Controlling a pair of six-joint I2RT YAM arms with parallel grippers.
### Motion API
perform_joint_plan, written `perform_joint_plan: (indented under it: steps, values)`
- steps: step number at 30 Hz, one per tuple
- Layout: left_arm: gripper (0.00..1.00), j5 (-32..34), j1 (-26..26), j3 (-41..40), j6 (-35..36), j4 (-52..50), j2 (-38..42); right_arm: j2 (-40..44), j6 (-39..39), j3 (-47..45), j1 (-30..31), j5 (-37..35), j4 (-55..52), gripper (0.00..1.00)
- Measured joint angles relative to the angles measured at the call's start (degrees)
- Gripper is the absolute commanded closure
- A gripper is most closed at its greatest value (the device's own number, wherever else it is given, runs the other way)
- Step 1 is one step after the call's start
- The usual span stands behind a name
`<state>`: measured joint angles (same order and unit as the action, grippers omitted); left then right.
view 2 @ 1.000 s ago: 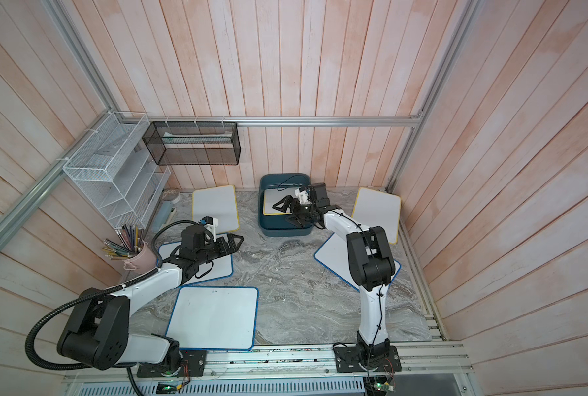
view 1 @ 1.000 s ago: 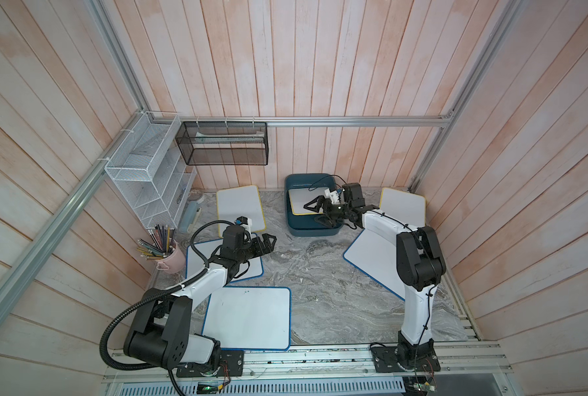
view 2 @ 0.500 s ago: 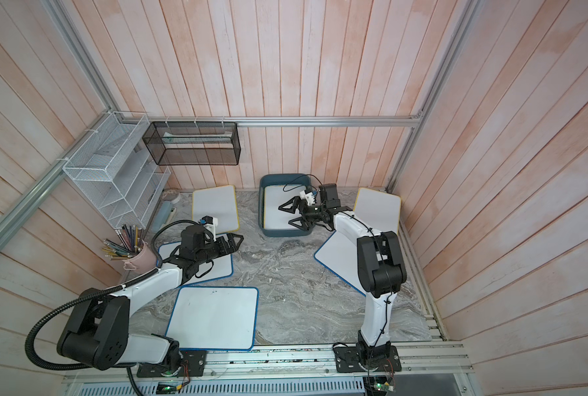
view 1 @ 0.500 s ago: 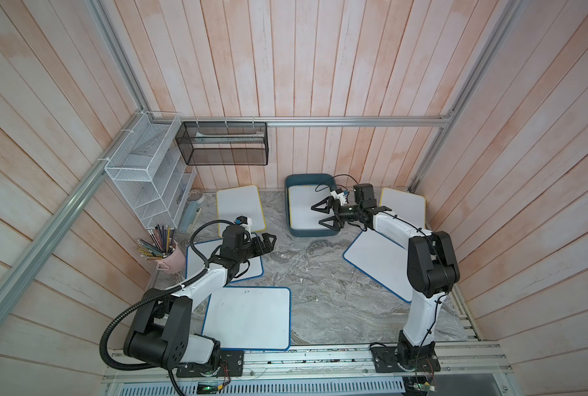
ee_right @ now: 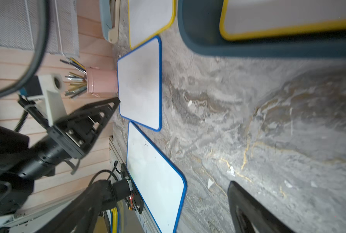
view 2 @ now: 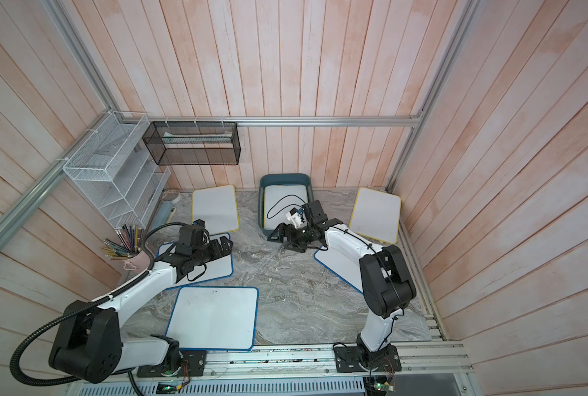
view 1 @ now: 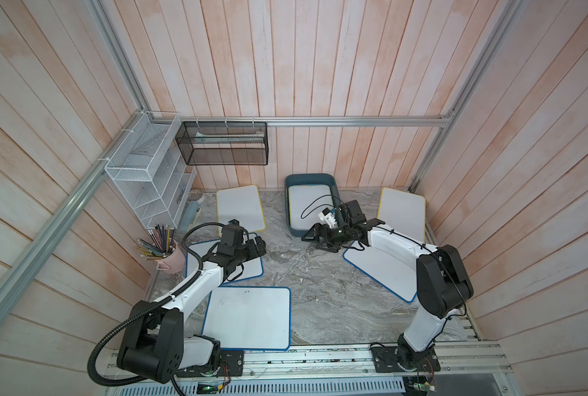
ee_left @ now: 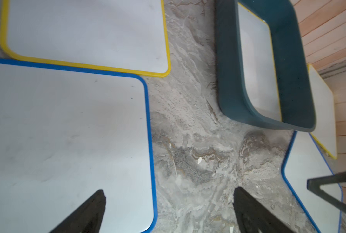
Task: Put the whiteboard into the storage box
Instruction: Move the whiteboard to the center of the board.
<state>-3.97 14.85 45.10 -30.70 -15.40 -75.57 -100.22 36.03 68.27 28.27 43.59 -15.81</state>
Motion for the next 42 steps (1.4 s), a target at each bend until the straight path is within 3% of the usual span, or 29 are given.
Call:
perform_joint_plan:
  steps: [2,7,9,19,26,35,42]
  values:
    - [0.0,0.3,-1.7,0.5,-0.4,-3.8,1.2,1.0,0.7,-3.3,2.5,-0.5,1.6,0.02]
    - [0.0,-2.8,-13.9,0.5,-2.9,-13.0,2.7,1.7,3.9,-10.6,10.8,-1.6,6.1,0.02]
    - [0.0,-1.4,-16.2,0.5,-4.7,-17.0,3.3,1.7,4.8,-12.2,13.4,-1.8,6.4,0.02]
    - [0.0,8.9,-17.3,6.6,-12.2,-37.9,0.3,1.9,4.9,-13.5,19.6,-4.8,5.1,0.02]
    - [0.0,2.9,-26.9,-3.9,-12.0,-36.1,3.8,2.8,4.6,-16.2,21.3,-6.8,5.3,0.02]
    - [0.02,-1.1,-27.2,-6.5,-13.1,-31.5,3.3,3.3,3.8,-16.2,21.5,-8.6,6.3,0.02]
    - [0.02,-1.3,-27.6,-7.0,-13.9,-32.6,-2.1,5.0,4.8,-16.3,21.5,-9.7,9.4,0.02]
